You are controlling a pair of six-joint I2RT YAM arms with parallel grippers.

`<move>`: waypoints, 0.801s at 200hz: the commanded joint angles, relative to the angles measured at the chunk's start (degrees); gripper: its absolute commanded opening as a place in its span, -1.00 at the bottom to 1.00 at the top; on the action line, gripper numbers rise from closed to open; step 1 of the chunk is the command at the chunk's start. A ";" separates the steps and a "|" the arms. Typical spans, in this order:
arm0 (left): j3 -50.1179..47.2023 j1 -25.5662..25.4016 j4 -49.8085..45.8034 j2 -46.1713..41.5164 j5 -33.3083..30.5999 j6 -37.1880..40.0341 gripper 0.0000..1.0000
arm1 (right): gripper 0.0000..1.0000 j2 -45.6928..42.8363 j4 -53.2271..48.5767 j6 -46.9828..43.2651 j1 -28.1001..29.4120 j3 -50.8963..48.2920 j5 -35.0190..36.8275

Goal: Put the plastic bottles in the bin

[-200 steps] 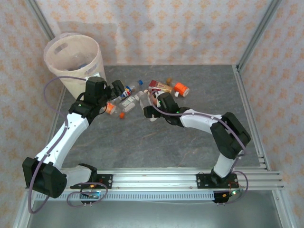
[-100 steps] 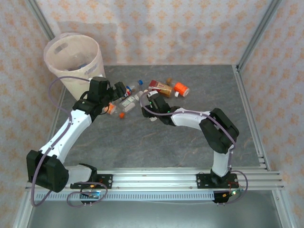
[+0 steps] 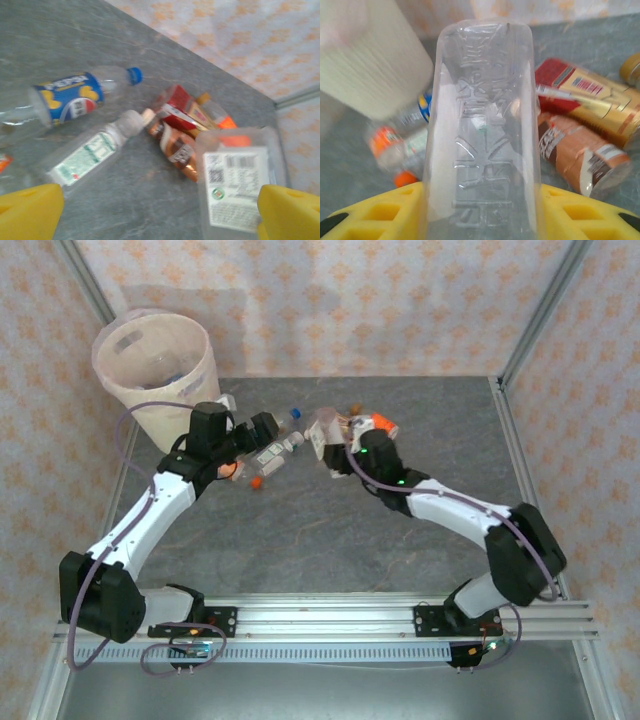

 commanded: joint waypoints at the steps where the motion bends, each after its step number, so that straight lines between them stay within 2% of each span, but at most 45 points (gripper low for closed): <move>1: -1.82 -0.25 11.87 -0.88 10.14 -3.55 1.00 | -0.18 -4.32 10.59 11.24 -4.55 -3.92 -11.34; 32: -1.78 -1.80 18.98 0.79 16.22 -8.33 1.00 | -0.23 -7.91 20.46 19.81 -8.30 -7.34 -20.21; 63: -2.70 -3.64 33.03 2.97 23.99 -14.19 1.00 | -0.26 -6.83 33.48 33.00 -10.13 -7.53 -26.38; 82: -0.88 -3.56 33.51 4.25 27.73 -13.63 1.00 | -0.27 -5.46 40.04 39.57 -10.47 -6.09 -29.29; 99: 0.24 -3.64 36.51 5.33 31.89 -14.40 1.00 | -0.28 -4.34 43.55 44.03 -10.51 -4.14 -31.97; 129: 1.89 -3.64 41.47 6.27 35.24 -16.39 1.00 | -0.31 -0.77 50.66 52.39 -10.46 -1.04 -36.00; 146: 2.19 -3.64 47.50 6.93 37.02 -19.47 0.99 | -0.32 0.56 51.39 54.20 -10.37 0.20 -37.34; 160: 3.44 -3.64 46.95 7.35 37.73 -19.21 1.00 | -0.32 1.09 51.62 54.97 -10.20 0.78 -38.35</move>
